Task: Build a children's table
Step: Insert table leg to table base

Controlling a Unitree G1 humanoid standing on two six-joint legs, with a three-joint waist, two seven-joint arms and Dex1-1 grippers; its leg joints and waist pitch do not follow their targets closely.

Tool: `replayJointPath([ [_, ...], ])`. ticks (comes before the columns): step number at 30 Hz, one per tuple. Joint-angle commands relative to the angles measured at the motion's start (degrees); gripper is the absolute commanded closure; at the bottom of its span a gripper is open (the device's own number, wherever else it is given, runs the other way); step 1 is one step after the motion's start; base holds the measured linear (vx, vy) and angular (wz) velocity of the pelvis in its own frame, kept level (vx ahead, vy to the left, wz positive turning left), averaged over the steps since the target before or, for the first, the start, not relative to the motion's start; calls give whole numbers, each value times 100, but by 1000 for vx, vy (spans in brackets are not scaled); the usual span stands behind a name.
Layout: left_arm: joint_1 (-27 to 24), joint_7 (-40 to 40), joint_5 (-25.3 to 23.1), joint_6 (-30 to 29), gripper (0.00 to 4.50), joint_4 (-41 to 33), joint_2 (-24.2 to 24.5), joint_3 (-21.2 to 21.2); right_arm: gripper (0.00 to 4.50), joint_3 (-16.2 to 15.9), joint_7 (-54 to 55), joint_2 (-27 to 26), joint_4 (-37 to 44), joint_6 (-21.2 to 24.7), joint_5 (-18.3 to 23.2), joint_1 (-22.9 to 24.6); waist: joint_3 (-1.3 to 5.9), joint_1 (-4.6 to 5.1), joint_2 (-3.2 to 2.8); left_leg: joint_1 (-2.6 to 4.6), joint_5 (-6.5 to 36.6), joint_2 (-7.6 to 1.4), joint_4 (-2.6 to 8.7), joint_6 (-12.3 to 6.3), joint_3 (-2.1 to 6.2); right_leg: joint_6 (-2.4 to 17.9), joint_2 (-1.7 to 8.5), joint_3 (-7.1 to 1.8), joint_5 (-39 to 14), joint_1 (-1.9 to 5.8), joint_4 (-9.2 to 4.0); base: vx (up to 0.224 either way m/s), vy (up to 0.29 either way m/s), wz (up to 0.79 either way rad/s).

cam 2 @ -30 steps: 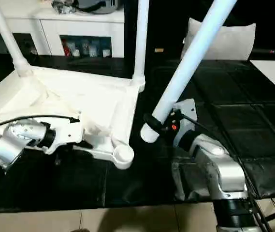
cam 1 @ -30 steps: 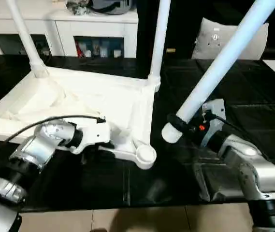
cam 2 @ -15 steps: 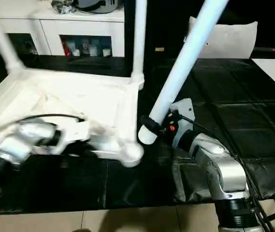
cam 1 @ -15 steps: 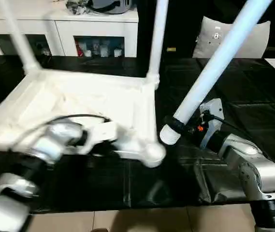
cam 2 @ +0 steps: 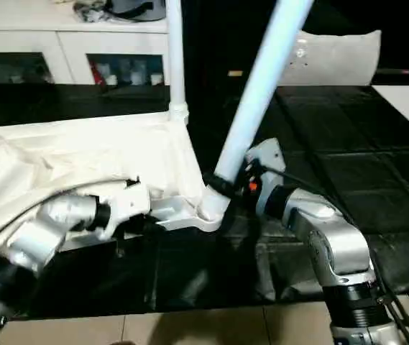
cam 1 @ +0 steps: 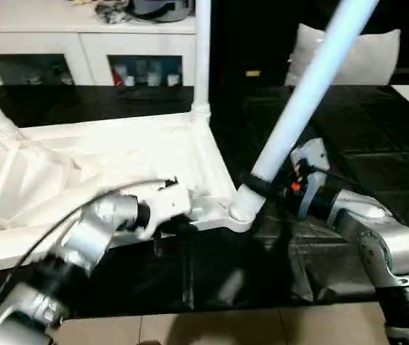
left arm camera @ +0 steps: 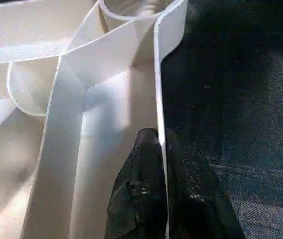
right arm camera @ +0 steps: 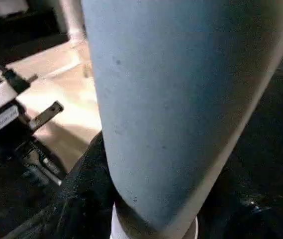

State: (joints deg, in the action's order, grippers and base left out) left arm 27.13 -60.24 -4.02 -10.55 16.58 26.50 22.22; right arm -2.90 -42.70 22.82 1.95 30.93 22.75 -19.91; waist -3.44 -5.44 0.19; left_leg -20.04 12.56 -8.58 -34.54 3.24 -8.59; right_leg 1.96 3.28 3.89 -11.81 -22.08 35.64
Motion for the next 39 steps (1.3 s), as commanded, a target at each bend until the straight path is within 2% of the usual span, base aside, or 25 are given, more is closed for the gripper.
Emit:
replayJointPath([
  [1, -52, 188, 35, 216, 450, 7, -133, 29, 264, -43, -103, 58, 2, 9, 5, -67, 371, -25, 67, -7, 281, -458, 404, -356, 99, 1143, 600, -359, -769, 297, -415, 0, 0, 0],
  [3, -40, 140, 105, 31, 405, 84, -227, -17, 264, -83, -189, 69, -20, 39, 17, -68, 365, -41, 78, -12, 281, -454, 408, -369, 93, 1146, 605, -358, -762, 295, -407, 0, 0, 0],
  [6, -21, 152, 94, 59, 405, 183, -249, -50, 264, -142, -246, 83, -67, 13, -22, -71, 359, -59, 62, -4, 357, -447, 408, -343, 90, 1115, 614, -357, -928, 284, -432, 0, 0, 0],
  [8, 8, 159, 76, 176, 367, 301, -243, -52, 264, -145, -250, 81, -106, -10, -39, -94, 355, -74, 69, -11, 413, -449, 412, -318, 92, 1076, 617, -362, -1022, 290, -443, 0, 0, 0],
  [12, 79, -104, 162, 167, 361, 462, -234, -26, 264, -147, -268, 87, -155, -22, -43, -129, 348, -99, 66, -3, 464, -446, 427, -276, 98, 958, 618, -366, -1209, 276, -464, 0, 0, 0],
  [16, 149, -155, 111, 200, 360, 606, -237, -10, 264, -133, -267, 87, -145, 5, -38, -127, 357, -95, 63, -6, 431, -452, 427, -257, 105, 965, 618, -363, -1077, 282, -444, 0, 0, 0],
  [18, 199, -170, 99, 263, 360, 742, -262, -26, 264, -117, -243, 92, -139, 19, -22, -122, 355, -102, 58, -7, 439, -447, 424, -260, 101, 978, 625, -366, -1090, 283, -456, 0, 0, 0],
  [19, 232, -206, 126, 301, 360, 819, -282, -39, 264, -111, -230, 97, -142, 23, -21, -122, 355, -106, 29, -7, 445, -441, 420, -256, 100, 975, 619, -367, -1102, 278, -459, 0, 0, 0],
  [21, 266, -237, 168, 341, 360, 899, -304, -48, 264, -94, -200, 91, -153, 22, -25, -125, 351, -105, 45, 2, 526, -450, 431, -227, 102, 973, 625, -366, -1186, 279, -470, 0, 0, 0],
  [22, 291, -243, 188, 403, 390, 965, -323, -54, 264, -83, -184, 85, -160, 22, -25, -127, 349, -104, 47, 4, 564, -455, 435, -209, 104, 970, 627, -368, -1224, 278, -472, 0, 0, 0],
  [25, 401, -251, 168, 635, 398, 1216, -386, -53, 264, -90, -188, 91, -191, 35, -33, -148, 345, -110, 56, 8, 617, -444, 436, -207, 99, 904, 627, -367, -1407, 273, -500, 0, 0, 0],
  [26, 436, -291, 153, 687, 418, 1275, -390, -38, 264, -96, -195, 96, -195, 48, -34, -154, 344, -117, 55, 19, 655, -449, 437, -198, 97, 900, 633, -369, -1485, 263, -511, 0, 0, 0],
  [29, 512, -335, 110, 777, 440, 1397, -395, -16, 264, -110, -208, 110, -196, 59, -38, -155, 343, -116, 54, 1, 682, -457, 449, -169, 109, 855, 639, -366, -1570, 269, -514, 0, 0, 0],
  [34, 644, -397, -14, 1090, 450, 1654, -373, 69, 264, -129, -218, 130, -186, 71, -41, -142, 350, -125, 51, 3, 612, -452, 441, -188, 104, 874, 641, -369, -1410, 267, -503, 0, 0, 0],
  [39, 712, -392, -206, 1346, 450, 1835, -329, 184, 264, -142, -226, 133, -200, 55, -49, -139, 345, -126, 53, 3, 675, -463, 452, -163, 109, 871, 646, -368, -1499, 264, -506, 0, 0, 0],
])
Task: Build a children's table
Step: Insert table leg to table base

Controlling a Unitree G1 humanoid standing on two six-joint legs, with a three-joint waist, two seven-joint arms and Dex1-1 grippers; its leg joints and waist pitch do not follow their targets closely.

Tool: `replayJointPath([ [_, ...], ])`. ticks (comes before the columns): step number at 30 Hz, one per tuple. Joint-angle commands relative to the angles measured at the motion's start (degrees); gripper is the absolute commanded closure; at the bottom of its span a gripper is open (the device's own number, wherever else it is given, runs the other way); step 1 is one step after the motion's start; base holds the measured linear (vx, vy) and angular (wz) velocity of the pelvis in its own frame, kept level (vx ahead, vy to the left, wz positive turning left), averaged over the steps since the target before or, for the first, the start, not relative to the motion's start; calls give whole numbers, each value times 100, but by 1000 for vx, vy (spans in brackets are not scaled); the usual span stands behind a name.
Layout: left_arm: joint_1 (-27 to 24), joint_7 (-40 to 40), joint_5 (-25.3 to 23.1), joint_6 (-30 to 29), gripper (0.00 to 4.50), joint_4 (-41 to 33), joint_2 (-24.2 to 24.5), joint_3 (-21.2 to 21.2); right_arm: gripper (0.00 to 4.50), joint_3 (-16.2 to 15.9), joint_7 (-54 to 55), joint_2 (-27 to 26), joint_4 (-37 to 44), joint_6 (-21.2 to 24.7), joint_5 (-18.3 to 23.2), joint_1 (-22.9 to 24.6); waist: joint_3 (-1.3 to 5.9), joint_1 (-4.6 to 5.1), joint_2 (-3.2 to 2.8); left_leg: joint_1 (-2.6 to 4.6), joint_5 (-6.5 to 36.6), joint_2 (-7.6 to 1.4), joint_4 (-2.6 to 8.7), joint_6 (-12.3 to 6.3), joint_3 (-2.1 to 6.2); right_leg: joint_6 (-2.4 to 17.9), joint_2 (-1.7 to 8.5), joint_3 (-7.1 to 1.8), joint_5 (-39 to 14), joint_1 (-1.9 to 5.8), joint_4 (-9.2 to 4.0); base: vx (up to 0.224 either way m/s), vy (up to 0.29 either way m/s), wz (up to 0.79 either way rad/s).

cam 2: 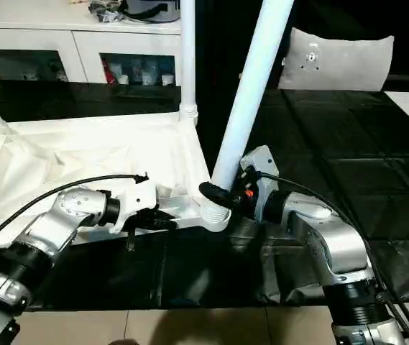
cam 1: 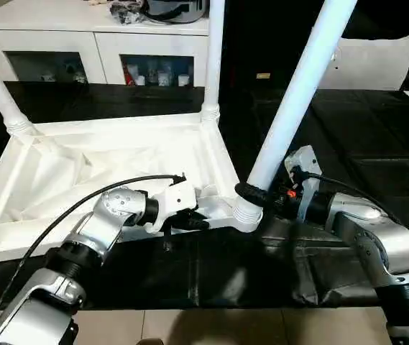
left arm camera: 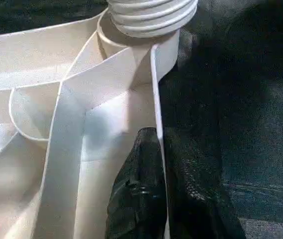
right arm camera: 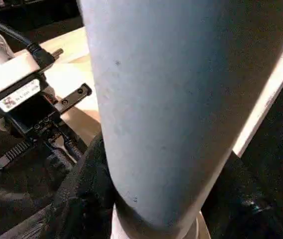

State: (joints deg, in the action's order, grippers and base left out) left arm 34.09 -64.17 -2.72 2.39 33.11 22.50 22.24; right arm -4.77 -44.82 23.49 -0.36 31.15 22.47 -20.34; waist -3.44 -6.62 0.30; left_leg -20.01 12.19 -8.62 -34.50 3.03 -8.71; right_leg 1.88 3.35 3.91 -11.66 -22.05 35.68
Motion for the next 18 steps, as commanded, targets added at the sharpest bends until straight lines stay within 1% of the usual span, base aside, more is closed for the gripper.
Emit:
replayJointPath([
  [1, 4, -37, -335, 49, 450, 195, 77, 191, 264, 53, 12, 56, -24, 12, -45, -141, 341, -6, 36, 1, 747, -463, 453, -131, 124, 872, 640, -371, -1557, 258, -516, 0, 0, 0],
  [4, -15, -108, -286, 91, 450, 204, 75, 171, 264, 68, 23, 56, -119, 11, -59, -224, 342, -3, 40, -6, 762, -455, 452, -105, 123, 870, 643, -369, -1628, 263, -519, 0, 0, 0],
  [5, -35, -235, -151, 100, 450, 162, 60, 118, 264, 6, -83, 129, -193, 106, -65, -299, 342, -3, 50, -2, 744, -458, 452, -111, 123, 868, 646, -368, -1630, 261, -516, 0, 0, 0],
  [6, -37, -268, -120, 94, 450, 149, 59, 108, 264, -21, -126, 155, -205, 144, -62, -315, 348, 2, 42, 1, 730, -458, 450, -109, 127, 893, 643, -363, -1603, 264, -505, 0, 0, 0],
  [7, -41, -315, -79, 84, 450, 132, 57, 95, 264, -60, -191, 193, -220, 200, -57, -337, 346, 3, 45, 2, 699, -460, 446, -122, 120, 911, 632, -366, -1519, 262, -503, 0, 0, 0],
  [8, -33, -338, -72, 106, 450, 140, 66, 101, 264, -136, -289, 261, -228, 276, -70, -347, 357, -3, 43, -5, 621, -460, 436, -143, 117, 942, 634, -368, -1361, 276, -485, 0, 0, 0],
  [9, -33, -338, -72, 106, 450, 140, 66, 101, 264, -136, -289, 261, -228, 276, -70, -347, 361, -5, 46, -12, 527, -460, 431, -181, 114, 977, 631, -367, -1175, 283, -468, 0, 0, 0],
  [10, -28, -356, -78, 118, 450, 149, 78, 114, 264, -215, -381, 323, -257, 296, -108, -349, 362, 3, 102, -19, 480, -460, 429, -209, 105, 980, 630, -367, -1108, 287, -464, 0, 0, 0],
  [11, -23, -404, -70, 143, 450, 143, 101, 128, 264, -286, -449, 363, -374, 361, -150, -398, 369, -11, 75, -20, 405, -456, 421, -241, 108, 1018, 639, -360, -1006, 289, -443, 0, 0, 0],
  [12, -23, -404, -70, 143, 450, 143, 101, 128, 264, -286, -449, 363, -374, 361, -150, -398, 362, -4, 76, -25, 418, -451, 420, -252, 105, 1021, 636, -359, -1020, 287, -450, 0, 0, 0],
  [15, -23, -453, -56, 129, 450, 112, 118, 133, 264, -342, -526, 393, -441, 373, -179, -447, 349, -8, 71, -8, 548, -463, 431, -213, 103, 965, 643, -358, -1389, 278, -489, 0, 0, 0],
  [16, -25, -463, -56, 130, 450, 105, 121, 132, 264, -377, -576, 414, -471, 391, -184, -470, 350, -2, 117, -12, 539, -462, 433, -216, 98, 949, 638, -356, -1398, 282, -490, 0, 0, 0],
  [17, -24, -488, -63, 139, 450, 82, 132, 138, 264, -409, -615, 418, -554, 374, -209, -525, 355, -10, 92, -11, 517, -458, 431, -218, 104, 953, 642, -353, -1408, 281, -481, 0, 0, 0],
  [18, -23, -506, -64, 147, 450, 63, 133, 134, 264, -420, -639, 410, -624, 364, -214, -572, 348, -2, 93, -11, 528, -465, 432, -214, 101, 967, 645, -354, -1414, 270, -485, 0, 0, 0],
])
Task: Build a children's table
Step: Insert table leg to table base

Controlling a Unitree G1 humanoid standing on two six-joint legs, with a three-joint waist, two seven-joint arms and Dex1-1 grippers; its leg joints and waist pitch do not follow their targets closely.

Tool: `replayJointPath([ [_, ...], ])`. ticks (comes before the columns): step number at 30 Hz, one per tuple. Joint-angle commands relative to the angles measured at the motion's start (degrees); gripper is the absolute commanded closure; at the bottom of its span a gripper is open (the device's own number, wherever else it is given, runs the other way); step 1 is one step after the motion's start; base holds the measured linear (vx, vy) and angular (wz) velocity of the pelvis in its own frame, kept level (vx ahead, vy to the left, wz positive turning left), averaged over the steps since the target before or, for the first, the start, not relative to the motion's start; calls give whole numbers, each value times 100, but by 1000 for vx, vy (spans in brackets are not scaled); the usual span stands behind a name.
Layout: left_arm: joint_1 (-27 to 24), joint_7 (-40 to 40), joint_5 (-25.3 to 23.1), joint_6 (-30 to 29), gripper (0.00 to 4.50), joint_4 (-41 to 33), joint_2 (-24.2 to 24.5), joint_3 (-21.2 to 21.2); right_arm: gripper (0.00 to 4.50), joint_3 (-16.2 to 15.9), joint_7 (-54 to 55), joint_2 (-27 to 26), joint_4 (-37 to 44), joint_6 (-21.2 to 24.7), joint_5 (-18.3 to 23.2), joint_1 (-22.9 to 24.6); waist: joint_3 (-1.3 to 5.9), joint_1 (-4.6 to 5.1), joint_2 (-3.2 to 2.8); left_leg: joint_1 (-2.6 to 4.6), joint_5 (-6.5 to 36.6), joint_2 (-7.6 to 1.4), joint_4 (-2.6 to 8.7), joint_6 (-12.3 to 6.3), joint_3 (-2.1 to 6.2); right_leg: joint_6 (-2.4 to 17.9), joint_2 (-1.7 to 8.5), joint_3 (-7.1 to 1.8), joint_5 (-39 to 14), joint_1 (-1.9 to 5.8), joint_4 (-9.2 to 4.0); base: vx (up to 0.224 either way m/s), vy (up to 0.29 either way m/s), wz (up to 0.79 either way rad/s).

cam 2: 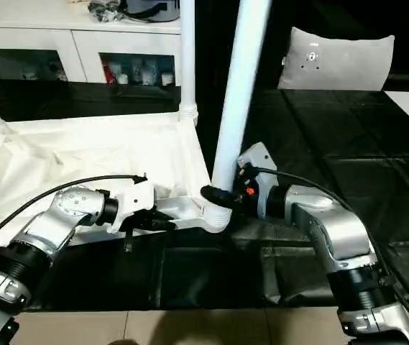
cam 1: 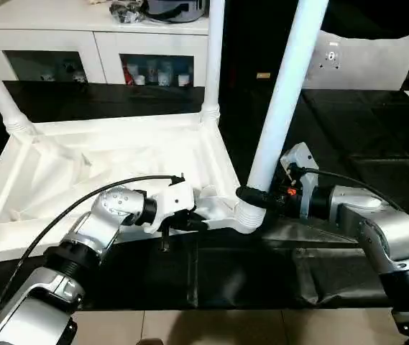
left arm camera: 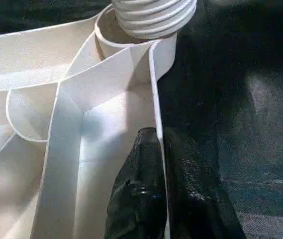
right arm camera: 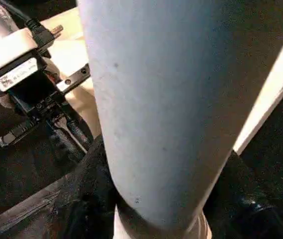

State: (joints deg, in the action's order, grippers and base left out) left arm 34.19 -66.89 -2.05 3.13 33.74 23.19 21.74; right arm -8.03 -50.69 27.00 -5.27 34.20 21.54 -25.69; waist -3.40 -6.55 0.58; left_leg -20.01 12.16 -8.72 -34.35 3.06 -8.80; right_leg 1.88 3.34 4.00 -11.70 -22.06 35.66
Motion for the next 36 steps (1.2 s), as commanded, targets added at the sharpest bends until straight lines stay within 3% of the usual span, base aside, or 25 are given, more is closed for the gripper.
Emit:
replayJointPath([
  [1, -32, -249, -133, 79, 450, -14, 64, 179, 264, -99, -68, 51, -188, 49, -125, -75, 342, -7, 62, -9, 546, -458, 421, -207, 110, 965, 645, -364, -1424, 270, -488, 0, 0, 0],
  [10, -35, -426, -41, -24, 450, -291, 80, 185, 264, -24, -141, -69, -730, -92, -120, -245, 364, -23, 61, -5, 449, -465, 410, -211, 99, 1156, 653, -361, -963, 283, -432, 0, 0, 0],
  [15, -25, -391, -39, -45, 450, -276, 72, 134, 264, 133, -65, -155, -779, -65, 20, -6, 355, -33, 35, 5, 554, -472, 420, -178, 102, 1124, 655, -367, -1080, 281, -455, 0, 0, 0],
  [18, -42, -363, -17, -68, 450, -272, 60, 99, 264, 308, 79, -257, -799, -93, 112, 133, 359, -34, 51, 0, 534, -471, 424, -172, 107, 1120, 649, -363, -1036, 289, -449, 0, 0, 0],
  [19, -42, -363, -17, -68, 450, -272, 60, 99, 264, 308, 79, -257, -799, -93, 112, 133, 360, -34, 22, 4, 562, -470, 424, -160, 106, 1126, 652, -364, -1037, 280, -458, 0, 0, 0],
  [21, -59, -285, 5, -79, 450, -236, 25, 39, 264, 599, 404, -462, -839, -257, 211, 405, 358, -38, -24, 6, 660, -474, 434, -113, 117, 1134, 653, -362, -1098, 281, -465, 0, 0, 0],
  [24, -64, -261, 1, -98, 450, -234, 18, 30, 264, 684, 542, -544, -899, -401, 194, 501, 358, -34, 3, 7, 728, -472, 442, -76, 115, 1126, 656, -358, -1160, 287, -479, 0, 0, 0],
  [25, -66, -252, 3, -109, 450, -236, 14, 25, 264, 723, 617, -583, -932, -471, 179, 537, 352, -28, -55, 14, 818, -473, 452, -39, 121, 1116, 646, -357, -1229, 275, -499, 0, 0, 0],
  [26, -72, -228, 19, -133, 450, -237, -11, 7, 264, 695, 755, -615, -969, -732, 2, 672, 349, -32, -62, 24, 899, -480, 456, -1, 126, 1119, 657, -360, -1290, 270, -498, 0, 0, 0],
  [29, -77, -214, 26, -150, 450, -247, -25, 1, 264, 522, 807, -552, -858, -956, -272, 835, 347, -35, -84, 28, 1035, -484, 476, 28, 133, 1081, 644, -356, -1355, 278, -519, 0, 0, 0],
  [36, -99, -217, -7, -159, 450, -279, -9, 0, 264, -13, 537, -207, -658, -1066, -752, 801, 340, -22, -94, 25, 1109, -482, 490, 7, 142, 1035, 645, -364, -1424, 279, -525, 0, 0, 0],
])
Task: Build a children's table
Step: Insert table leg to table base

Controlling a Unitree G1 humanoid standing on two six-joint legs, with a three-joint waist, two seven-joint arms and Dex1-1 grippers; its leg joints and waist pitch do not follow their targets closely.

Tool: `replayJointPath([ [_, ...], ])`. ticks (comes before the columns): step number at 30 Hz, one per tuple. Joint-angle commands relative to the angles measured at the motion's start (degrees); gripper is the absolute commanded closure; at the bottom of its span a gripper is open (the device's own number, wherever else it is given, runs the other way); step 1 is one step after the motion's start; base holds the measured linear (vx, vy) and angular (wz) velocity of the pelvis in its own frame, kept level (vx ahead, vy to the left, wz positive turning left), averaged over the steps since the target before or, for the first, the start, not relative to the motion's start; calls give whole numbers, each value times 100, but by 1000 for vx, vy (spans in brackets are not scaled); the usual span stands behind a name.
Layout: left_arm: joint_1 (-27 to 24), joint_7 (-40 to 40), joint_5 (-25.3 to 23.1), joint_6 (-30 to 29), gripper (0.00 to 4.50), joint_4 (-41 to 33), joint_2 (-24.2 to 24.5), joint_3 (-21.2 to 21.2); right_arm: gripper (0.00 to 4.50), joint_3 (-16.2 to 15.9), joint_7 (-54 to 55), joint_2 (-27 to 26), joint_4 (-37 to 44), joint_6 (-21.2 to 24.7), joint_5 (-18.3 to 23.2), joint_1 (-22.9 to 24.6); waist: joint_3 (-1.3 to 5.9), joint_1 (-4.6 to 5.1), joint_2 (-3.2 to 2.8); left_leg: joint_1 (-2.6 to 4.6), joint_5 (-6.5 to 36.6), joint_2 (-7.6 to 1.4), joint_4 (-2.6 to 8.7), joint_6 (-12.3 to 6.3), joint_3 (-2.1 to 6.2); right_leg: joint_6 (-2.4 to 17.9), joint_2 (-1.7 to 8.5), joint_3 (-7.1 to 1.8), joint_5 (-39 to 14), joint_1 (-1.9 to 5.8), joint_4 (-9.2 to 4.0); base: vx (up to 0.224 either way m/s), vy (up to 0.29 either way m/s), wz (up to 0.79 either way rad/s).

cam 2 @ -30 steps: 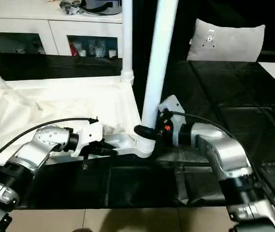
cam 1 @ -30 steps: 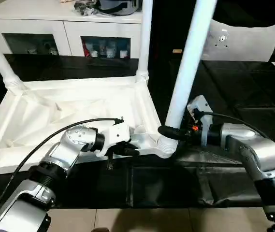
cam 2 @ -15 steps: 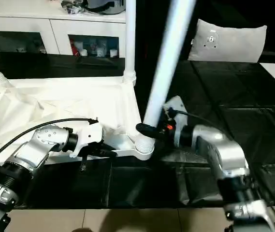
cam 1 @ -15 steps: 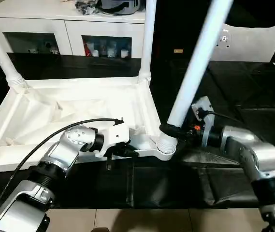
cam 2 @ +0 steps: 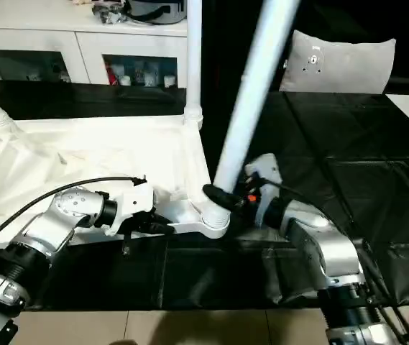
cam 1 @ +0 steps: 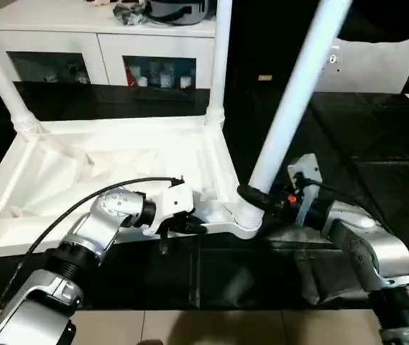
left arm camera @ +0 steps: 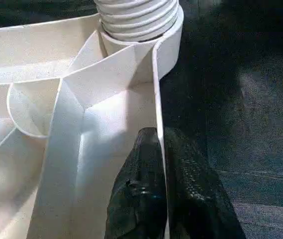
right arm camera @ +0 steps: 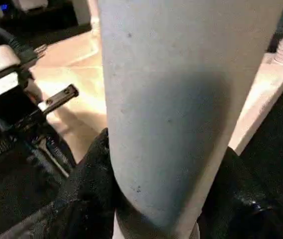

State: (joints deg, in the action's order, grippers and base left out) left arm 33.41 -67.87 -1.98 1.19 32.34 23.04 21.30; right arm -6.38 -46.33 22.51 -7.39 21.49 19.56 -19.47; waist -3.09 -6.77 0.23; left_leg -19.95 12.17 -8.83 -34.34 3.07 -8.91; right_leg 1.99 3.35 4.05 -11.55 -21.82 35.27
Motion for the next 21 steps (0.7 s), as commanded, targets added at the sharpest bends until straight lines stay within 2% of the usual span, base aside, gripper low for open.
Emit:
replayJointPath([
  [1, -29, -110, -18, 27, 450, -155, 6, 47, 264, -276, 7, 303, -443, 198, -612, 155, 309, 7, -10, 21, 1104, -470, 486, -12, 144, 1009, 640, -368, -1477, 259, -496, 0, 0, 0],
  [4, -48, -86, -23, -6, 450, -197, 5, 49, 264, -394, -138, 348, -479, 131, -628, 114, 313, -7, -38, 14, 1021, -482, 481, -56, 145, 1033, 649, -376, -1397, 248, -482, 0, 0, 0],
  [8, -75, -67, -31, -22, 450, -233, 9, 53, 264, -415, -201, 299, -600, 87, -566, -4, 310, 7, -7, 18, 1068, -480, 486, -81, 145, 1072, 648, -371, -1393, 248, -477, 0, 0, 0],
  [13, -100, -48, -41, -24, 450, -257, 11, 55, 264, -209, -296, 195, -737, 188, -251, -130, 301, 14, -11, 28, 1167, -482, 491, -73, 144, 1017, 657, -375, -1672, 232, -514, 0, 0, 0],
  [16, -109, -41, -47, -20, 450, -259, 16, 53, 264, -100, -358, 190, -734, 251, -111, -97, 315, 10, -2, 13, 1050, -487, 486, -104, 143, 1051, 655, -376, -1461, 246, -490, 0, 0, 0],
  [19, -111, -23, -51, -32, 450, -260, 13, 48, 264, 153, -309, 117, -712, 316, 119, -17, 325, 4, -10, 16, 919, -488, 478, -150, 135, 1118, 652, -375, -1197, 245, -468, 0, 0, 0],
  [20, -115, -15, -50, -31, 450, -258, 17, 43, 264, 314, -243, 50, -703, 346, 269, 43, 321, -4, -58, 10, 956, -488, 481, -141, 139, 1131, 653, -376, -1189, 244, -474, 0, 0, 0],
  [21, -116, -14, -48, -29, 450, -255, 20, 39, 264, 371, -213, 21, -700, 355, 323, 65, 331, -7, -48, 14, 968, -489, 481, -125, 143, 1152, 654, -370, -1137, 253, -467, 0, 0, 0],
])
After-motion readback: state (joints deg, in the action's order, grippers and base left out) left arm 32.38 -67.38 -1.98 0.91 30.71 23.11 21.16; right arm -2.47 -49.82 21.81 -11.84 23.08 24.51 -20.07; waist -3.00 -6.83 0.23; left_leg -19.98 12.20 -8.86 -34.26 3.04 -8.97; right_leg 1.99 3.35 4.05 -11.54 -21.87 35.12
